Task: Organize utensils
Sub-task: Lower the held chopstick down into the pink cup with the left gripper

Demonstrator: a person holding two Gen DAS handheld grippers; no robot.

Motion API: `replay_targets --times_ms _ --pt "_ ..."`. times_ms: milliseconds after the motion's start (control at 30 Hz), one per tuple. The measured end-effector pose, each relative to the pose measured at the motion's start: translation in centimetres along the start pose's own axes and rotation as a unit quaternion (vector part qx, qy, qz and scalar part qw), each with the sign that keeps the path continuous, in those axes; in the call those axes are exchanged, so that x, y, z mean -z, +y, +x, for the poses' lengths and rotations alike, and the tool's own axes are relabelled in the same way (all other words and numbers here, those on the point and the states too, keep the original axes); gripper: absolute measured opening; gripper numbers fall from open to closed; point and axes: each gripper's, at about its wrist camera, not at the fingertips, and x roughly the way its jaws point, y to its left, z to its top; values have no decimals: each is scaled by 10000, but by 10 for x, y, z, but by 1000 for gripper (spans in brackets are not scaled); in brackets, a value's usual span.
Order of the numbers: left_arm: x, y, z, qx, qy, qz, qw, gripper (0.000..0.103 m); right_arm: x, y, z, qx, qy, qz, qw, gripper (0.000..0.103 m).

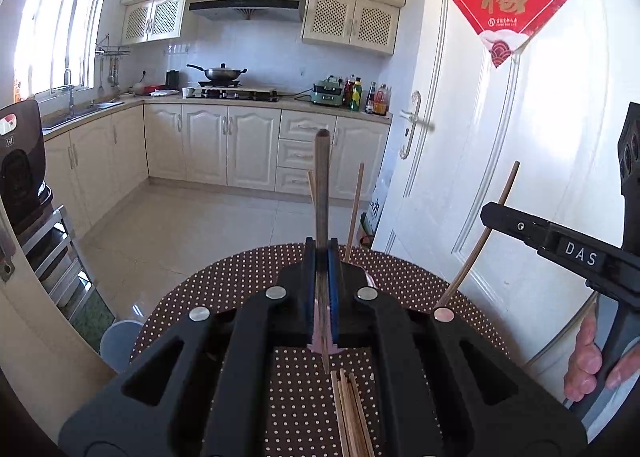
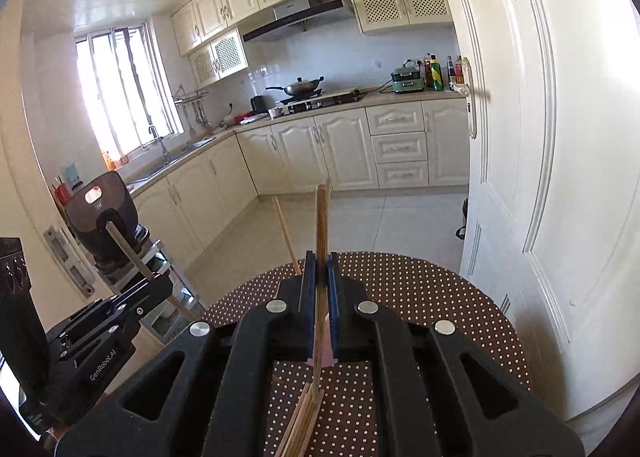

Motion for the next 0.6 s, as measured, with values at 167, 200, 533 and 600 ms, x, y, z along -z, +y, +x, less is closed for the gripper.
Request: replay_targets --times_ms 167,200,533,600 --pt "-17 1 -5 -91 -138 -10 9999 6 -13 0 -5 -70 -146 5 9999 4" --pt "-20 1 -6 -116 -153 -20 9998 6 -18 -1 -6 -89 -200 23 9998 4" --pt "-54 -5 -7 -272 -429 0 9987 6 -54 4 -14 -128 -580 -31 9982 4" --pt "-60 -5 -4 -266 -458 -24 9986 6 -58 5 -13 -123 -603 -78 9981 4"
